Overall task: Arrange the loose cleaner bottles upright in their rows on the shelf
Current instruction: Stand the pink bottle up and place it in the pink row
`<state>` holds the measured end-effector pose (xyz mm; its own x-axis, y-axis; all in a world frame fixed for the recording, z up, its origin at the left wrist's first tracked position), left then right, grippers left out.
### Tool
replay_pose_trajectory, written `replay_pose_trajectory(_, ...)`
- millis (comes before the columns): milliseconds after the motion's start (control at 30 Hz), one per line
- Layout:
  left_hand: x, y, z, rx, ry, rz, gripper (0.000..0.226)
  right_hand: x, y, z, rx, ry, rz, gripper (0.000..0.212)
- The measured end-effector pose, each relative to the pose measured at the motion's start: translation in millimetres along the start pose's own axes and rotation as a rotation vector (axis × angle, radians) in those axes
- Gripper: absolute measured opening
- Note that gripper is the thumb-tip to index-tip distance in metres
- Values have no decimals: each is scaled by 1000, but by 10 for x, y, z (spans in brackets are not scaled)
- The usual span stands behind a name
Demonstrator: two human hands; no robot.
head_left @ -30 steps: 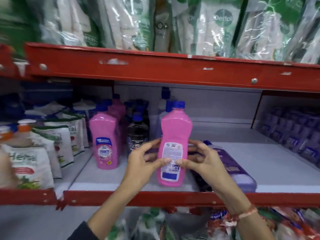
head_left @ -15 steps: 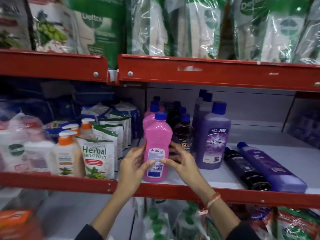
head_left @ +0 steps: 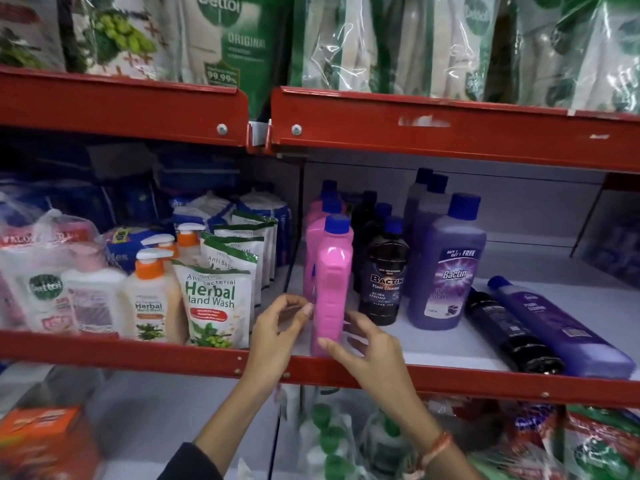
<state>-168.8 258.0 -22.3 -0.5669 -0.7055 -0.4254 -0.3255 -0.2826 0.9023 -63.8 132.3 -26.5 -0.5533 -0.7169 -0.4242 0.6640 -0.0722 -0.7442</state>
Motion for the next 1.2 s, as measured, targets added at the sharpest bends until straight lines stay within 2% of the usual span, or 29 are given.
replay_pose_trajectory(167, -21, -44, -66, 35, -133, 66, 66, -241, 79, -117, -130, -248, -13, 41)
replay_pose_trajectory(233, -17, -48, -107, -6, -174, 65, 74, -297, 83, -104, -175, -312, -5, 45)
replay_pose_trajectory(300, -10, -35, -113, -56, -176, 31, 78, -348, 66, -98, -175, -311, 3, 60)
replay_pose_trajectory(433, 10, 46, -101, -137, -140, -53, 76, -368, 70, -97, -175, -233, 6, 78)
replay_pose_trajectory(700, 64, 69, -126, -316, -72, -116, 74, -301, 48, 30, -100, -108, 69, 79)
replay_pose_trajectory(767, 107, 166, -101, -407, 3, -172, 70, -295, 44, 31, -90, -117, 70, 79)
replay_pose_trajectory(833, 194, 366, -61, -495, 152, -294, 63, -269, 43, 63, -75, -128, 74, 77)
replay_pose_trajectory(933, 319, 674, -187, -494, 268, -485, 48, -218, 68, 338, -3, -28, 82, 62)
replay_pose_trajectory(1000, 325, 766, -419, -428, 214, -547, 37, -167, 121, 686, 81, 106, 86, 39)
replay_pose_trajectory(1067, 289, 769, -649, -376, 132, -532, 28, -123, 227, 1038, 177, 220, 49, 20)
replay_pose_trajectory(1200, 225, 578, -1478, -317, -111, -393, 17, 99, 699, 1982, 491, 404, -145, 18)
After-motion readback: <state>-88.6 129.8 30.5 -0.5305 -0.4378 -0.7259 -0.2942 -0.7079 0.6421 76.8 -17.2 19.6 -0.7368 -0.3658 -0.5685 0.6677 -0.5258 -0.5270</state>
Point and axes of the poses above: each hand's wrist, its own x-axis away from the middle knuckle, its own z-axis out of the back of the hand, y = z × x, the point moved 10 cm from there along -x, towards the middle knuckle, and after that the axes turned 7 degrees about x, right-handed, at the moved point
